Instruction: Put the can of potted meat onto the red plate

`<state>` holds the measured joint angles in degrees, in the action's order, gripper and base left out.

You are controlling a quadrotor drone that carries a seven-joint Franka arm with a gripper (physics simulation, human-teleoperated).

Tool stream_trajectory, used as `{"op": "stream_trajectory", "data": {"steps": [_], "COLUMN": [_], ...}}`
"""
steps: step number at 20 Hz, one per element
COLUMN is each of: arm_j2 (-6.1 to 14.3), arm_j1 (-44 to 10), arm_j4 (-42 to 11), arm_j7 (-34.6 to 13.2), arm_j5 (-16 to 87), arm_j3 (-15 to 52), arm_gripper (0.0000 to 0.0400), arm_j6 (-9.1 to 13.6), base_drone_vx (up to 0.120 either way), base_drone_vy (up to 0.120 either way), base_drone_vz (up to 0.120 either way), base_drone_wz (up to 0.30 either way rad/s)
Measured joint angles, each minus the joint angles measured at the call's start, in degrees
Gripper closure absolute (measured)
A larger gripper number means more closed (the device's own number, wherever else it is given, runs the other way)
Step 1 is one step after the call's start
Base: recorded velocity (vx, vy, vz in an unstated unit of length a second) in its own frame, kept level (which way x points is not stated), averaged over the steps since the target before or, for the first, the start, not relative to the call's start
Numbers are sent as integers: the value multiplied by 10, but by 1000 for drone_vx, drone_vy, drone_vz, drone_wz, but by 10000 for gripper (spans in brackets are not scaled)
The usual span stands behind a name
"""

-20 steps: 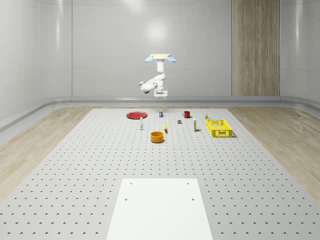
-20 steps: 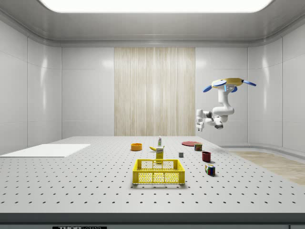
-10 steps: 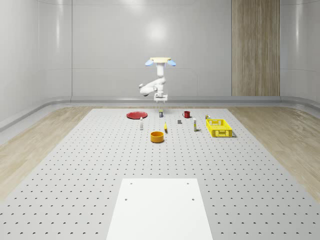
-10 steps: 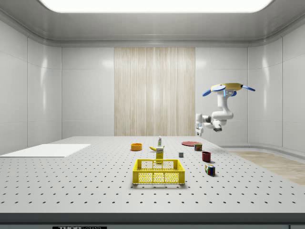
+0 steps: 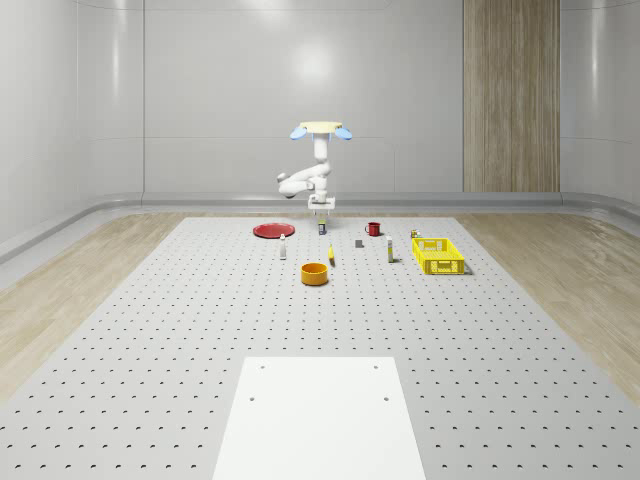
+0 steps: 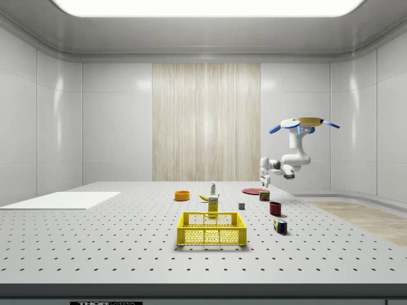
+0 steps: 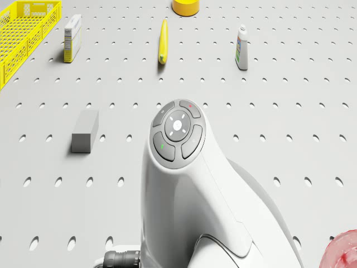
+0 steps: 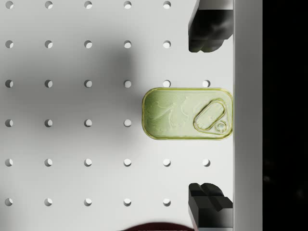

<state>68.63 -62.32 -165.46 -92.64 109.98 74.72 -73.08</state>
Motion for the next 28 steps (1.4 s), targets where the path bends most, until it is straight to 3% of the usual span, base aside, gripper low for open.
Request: {"op": "stream_trajectory", "data": {"steps": [5,26,28], "arm_j2": [13,61,64], "arm_j1": [-4,-41,-43], "arm_j4": [1,45,46], "arm_j7": [-4,-8,-8], "arm_j5": [-7,36,37], "arm_j3": [4,-47,-49], "arm_gripper": [0,0,59], "arm_j6": [-12,-88,-92], "base_drone_vx": [0,0,0], "base_drone_vy": [0,0,0], "base_drone_vz": [-120,0,0], "base_drone_wz": [0,0,0]}}
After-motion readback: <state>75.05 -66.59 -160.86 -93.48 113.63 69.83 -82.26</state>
